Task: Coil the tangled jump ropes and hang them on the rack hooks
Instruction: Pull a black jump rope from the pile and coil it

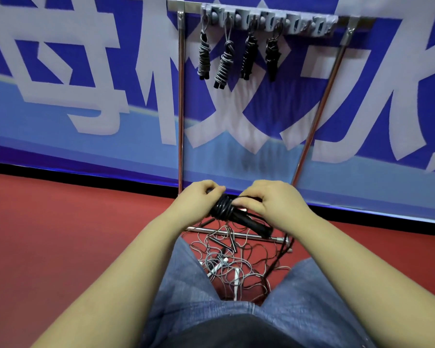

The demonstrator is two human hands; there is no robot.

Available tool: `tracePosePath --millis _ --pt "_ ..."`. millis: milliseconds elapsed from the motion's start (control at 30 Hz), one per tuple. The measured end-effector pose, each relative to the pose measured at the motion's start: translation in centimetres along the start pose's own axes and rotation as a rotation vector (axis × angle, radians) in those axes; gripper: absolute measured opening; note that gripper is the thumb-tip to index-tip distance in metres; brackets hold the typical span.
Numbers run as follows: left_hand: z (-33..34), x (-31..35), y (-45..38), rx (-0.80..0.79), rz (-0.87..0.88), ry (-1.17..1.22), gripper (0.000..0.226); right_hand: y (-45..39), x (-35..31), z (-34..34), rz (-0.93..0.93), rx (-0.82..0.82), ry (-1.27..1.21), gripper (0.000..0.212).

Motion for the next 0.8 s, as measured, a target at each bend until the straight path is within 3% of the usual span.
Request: tracePosePath --millis 133,400,500,567,667,800 --pt "-0.2 2.6 1.2 -0.065 0.016 0.362 0.022 0.2 0.1 0.1 0.05 -0.182 -0.376 0.05" --pt "0.5 4.0 2.3 -0.114 0.028 0.608 0.025 2.0 0.6 1.2 0.305 -0.344 -0.925 0.058" --pt "0.8 3.9 2.0 -0.087 -0.007 0.716 0.026 2.5 -1.0 3.9 0.396 -0.486 -1.497 0.059" --pt "0.7 3.2 1.9 -0.014 -0.072 0.774 0.025 1.8 -1.4 5.1 0.433 -0.376 -1.7 0.053" --pt "0.7 1.9 1.8 0.112 -0.163 0.806 0.029 1.1 -0.2 5.8 0.596 -0.086 -1.562 0.042" --pt "-1.6 1.4 1.3 0.329 -0.105 0.539 0.033 1.6 -0.3 5.4 0.581 -0.036 -1.282 0.043"
Point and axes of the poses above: each hand's wrist, its own y-axis away from the middle knuckle, its own z-axis out of the palm, x = y × z, the point moved 9 cm from there along -y, towards the middle knuckle, and after that the axes turned 7 degrees about z, right-handed, at the moved point
